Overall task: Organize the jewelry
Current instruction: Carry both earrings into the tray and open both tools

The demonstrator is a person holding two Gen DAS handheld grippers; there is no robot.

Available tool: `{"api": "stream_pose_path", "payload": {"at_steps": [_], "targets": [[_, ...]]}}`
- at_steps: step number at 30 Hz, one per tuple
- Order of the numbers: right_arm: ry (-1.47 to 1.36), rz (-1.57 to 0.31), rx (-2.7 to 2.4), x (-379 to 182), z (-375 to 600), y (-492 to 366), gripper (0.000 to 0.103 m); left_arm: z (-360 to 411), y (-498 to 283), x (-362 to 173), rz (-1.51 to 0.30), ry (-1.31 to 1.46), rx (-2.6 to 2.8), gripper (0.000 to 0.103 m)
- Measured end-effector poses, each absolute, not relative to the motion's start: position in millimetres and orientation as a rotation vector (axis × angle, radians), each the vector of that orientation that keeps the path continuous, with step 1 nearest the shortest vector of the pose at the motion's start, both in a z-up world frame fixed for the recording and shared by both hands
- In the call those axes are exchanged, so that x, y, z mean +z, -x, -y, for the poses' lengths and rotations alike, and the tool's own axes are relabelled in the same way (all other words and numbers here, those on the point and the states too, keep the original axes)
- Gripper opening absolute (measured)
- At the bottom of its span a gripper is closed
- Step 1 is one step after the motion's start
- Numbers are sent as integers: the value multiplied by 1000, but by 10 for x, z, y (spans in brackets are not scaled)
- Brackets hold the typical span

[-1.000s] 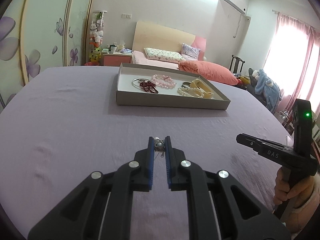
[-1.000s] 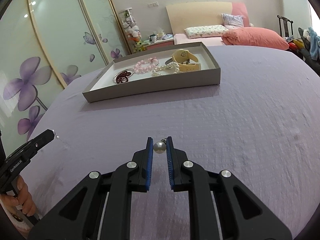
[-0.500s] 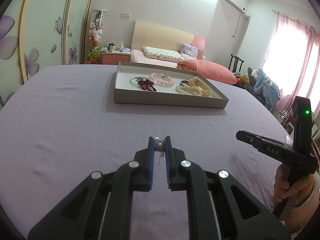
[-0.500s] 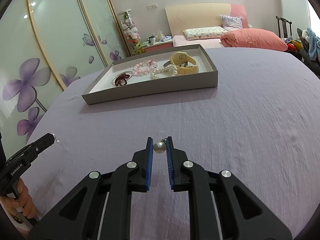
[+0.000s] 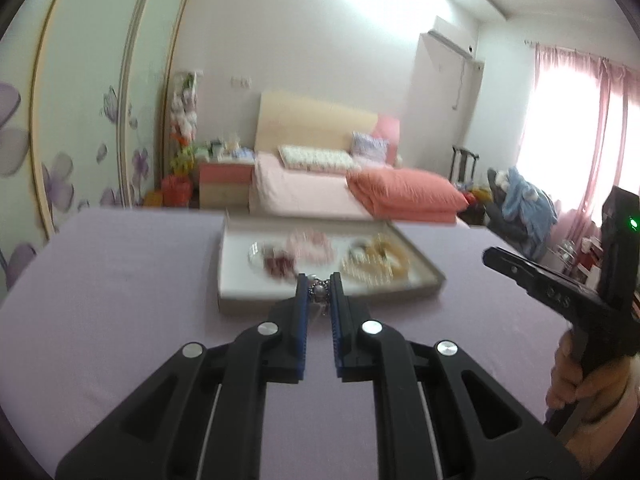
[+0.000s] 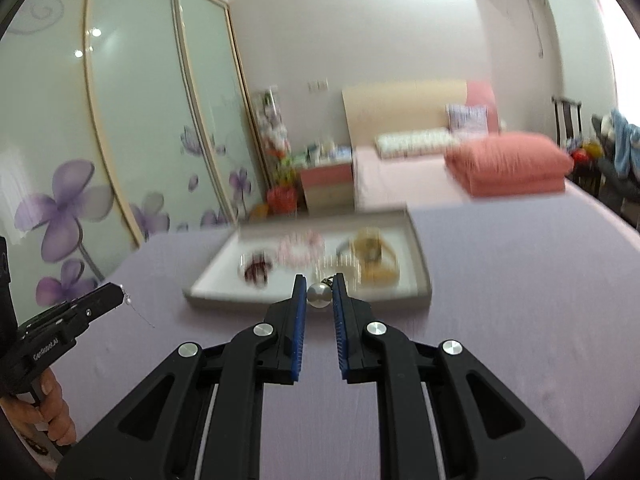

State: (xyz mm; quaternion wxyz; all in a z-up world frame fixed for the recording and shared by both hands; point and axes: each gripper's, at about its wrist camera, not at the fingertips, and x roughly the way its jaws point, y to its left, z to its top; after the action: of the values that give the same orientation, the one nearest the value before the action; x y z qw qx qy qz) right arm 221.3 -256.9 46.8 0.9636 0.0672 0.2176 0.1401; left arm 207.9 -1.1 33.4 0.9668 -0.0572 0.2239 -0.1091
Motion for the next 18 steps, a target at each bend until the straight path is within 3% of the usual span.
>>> {"api": "stream_pose_path", "payload": {"at_steps": [5, 18], "targets": [[-137, -381, 282, 552, 2499, -2511, 14, 116, -2474, 492, -379, 75, -184, 11], [-156, -406, 255, 276, 2429, -3316, 14, 294, -3362, 318, -393, 60, -147, 11]]}}
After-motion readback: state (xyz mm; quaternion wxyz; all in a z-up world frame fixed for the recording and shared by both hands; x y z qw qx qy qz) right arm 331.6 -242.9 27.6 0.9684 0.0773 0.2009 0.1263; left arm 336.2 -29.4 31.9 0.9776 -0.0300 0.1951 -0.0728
